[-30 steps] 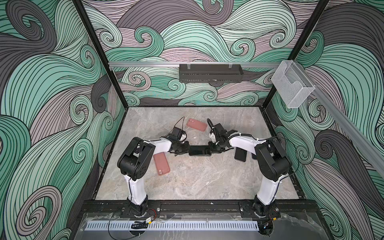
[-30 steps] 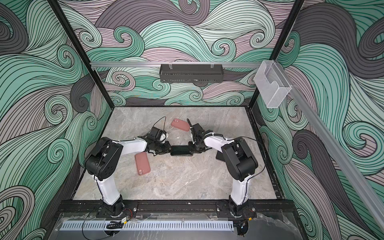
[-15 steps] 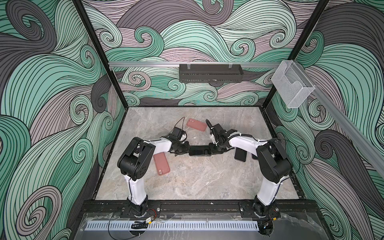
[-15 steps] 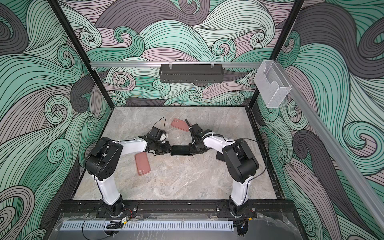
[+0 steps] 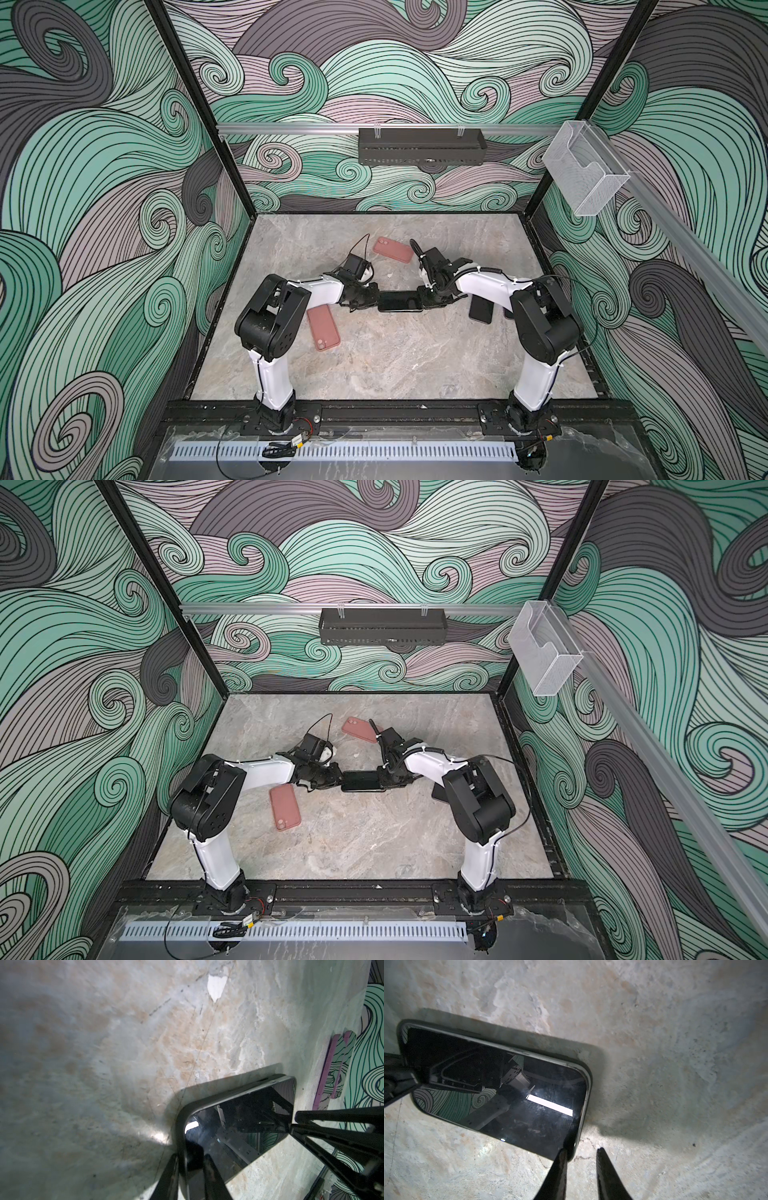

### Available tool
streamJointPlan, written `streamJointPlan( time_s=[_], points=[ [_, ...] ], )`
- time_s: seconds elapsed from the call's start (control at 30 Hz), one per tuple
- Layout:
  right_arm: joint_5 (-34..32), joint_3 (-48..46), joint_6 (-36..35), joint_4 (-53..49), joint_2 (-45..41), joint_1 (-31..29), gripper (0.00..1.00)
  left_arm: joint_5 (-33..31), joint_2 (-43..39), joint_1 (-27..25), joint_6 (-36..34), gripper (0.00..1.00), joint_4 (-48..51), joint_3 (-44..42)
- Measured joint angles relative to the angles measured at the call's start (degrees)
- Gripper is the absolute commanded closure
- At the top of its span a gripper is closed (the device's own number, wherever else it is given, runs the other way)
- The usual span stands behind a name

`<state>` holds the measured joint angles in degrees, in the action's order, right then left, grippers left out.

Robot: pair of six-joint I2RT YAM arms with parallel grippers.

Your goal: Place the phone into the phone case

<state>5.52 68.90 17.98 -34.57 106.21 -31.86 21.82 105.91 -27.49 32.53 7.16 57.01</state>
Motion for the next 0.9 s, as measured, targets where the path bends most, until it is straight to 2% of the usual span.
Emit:
streamJointPlan(
  time_s=[0.4,0.9],
  points=[
    [-3.67,3.1,0.0,-2.58,2.1,-1.46,0.77,-0.39,-0.11,-0.02,-0.15,0.76,1.03,0.31],
    [-4.31,4.9,1.05,-3.02,3.74,-2.75,0.84,-0.55,-1.22,-0.02,-0.42,0.74,3.58,0.28]
  ],
)
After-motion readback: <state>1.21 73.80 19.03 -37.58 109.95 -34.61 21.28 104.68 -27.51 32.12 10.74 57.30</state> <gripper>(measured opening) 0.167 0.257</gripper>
